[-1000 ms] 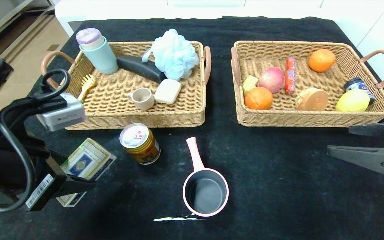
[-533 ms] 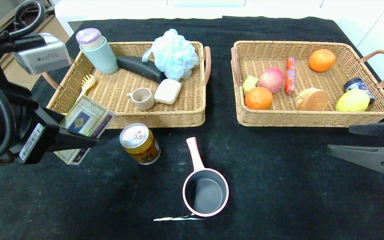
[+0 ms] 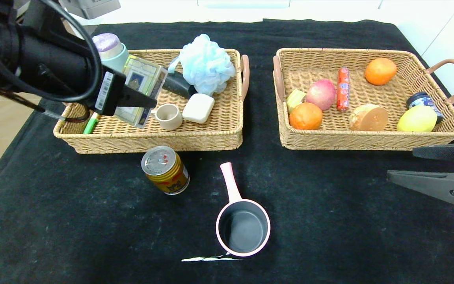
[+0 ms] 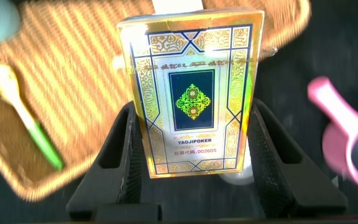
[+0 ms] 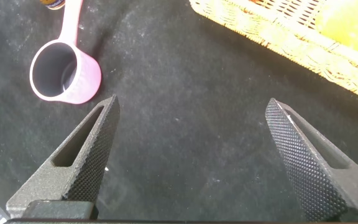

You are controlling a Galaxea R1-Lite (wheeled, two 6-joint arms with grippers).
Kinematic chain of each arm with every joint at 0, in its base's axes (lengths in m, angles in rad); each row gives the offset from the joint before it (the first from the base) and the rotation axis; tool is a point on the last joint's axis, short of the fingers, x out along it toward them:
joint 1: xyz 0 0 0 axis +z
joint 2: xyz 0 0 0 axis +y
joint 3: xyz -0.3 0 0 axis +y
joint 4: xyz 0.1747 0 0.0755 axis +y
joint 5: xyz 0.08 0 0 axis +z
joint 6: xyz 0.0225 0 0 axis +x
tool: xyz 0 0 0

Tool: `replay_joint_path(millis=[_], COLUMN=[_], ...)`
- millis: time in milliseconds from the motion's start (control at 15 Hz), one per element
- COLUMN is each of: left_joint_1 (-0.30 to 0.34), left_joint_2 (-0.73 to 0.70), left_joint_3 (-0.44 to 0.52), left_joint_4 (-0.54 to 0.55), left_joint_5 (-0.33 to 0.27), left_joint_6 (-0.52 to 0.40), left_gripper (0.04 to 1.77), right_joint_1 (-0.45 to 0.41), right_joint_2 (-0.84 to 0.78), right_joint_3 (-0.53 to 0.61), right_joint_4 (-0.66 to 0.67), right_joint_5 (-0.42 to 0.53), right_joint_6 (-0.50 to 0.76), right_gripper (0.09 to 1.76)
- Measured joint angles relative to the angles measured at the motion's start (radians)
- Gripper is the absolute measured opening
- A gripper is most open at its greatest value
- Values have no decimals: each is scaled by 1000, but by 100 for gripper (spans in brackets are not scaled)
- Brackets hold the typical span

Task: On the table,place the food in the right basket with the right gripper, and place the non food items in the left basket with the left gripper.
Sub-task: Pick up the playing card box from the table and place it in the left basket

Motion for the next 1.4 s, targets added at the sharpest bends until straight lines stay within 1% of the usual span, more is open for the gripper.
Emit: replay_joint_path(millis=[200,333,667,867,1133,1267,1400], left_joint_1=[-1,1,16,25,26,25,25], left_joint_2=[90,149,271,324,350,351,351], left_joint_3=[-59,-91,-106,-106,-108,-109,-111], left_joint_4=[-105,-181,-344,-416,-425,-426,-426], left_joint_5=[-1,-1,0,4,8,7,4], left_joint_6=[-41,-86,-111,-115,-115,-115,-115], left_gripper=[102,102,102,102,102,118,130], right_joint_1=[0,0,0,2,4,5,6], right_joint_2=[0,0,1,2,3,3,3], right_joint_3=[0,0,0,0,3,4,4], right_joint_4=[0,0,0,0,0,0,0], right_joint_5=[0,0,1,1,1,1,1], right_joint_6=[0,0,0,0,0,0,0], right_gripper=[171,171,171,171,171,171,171])
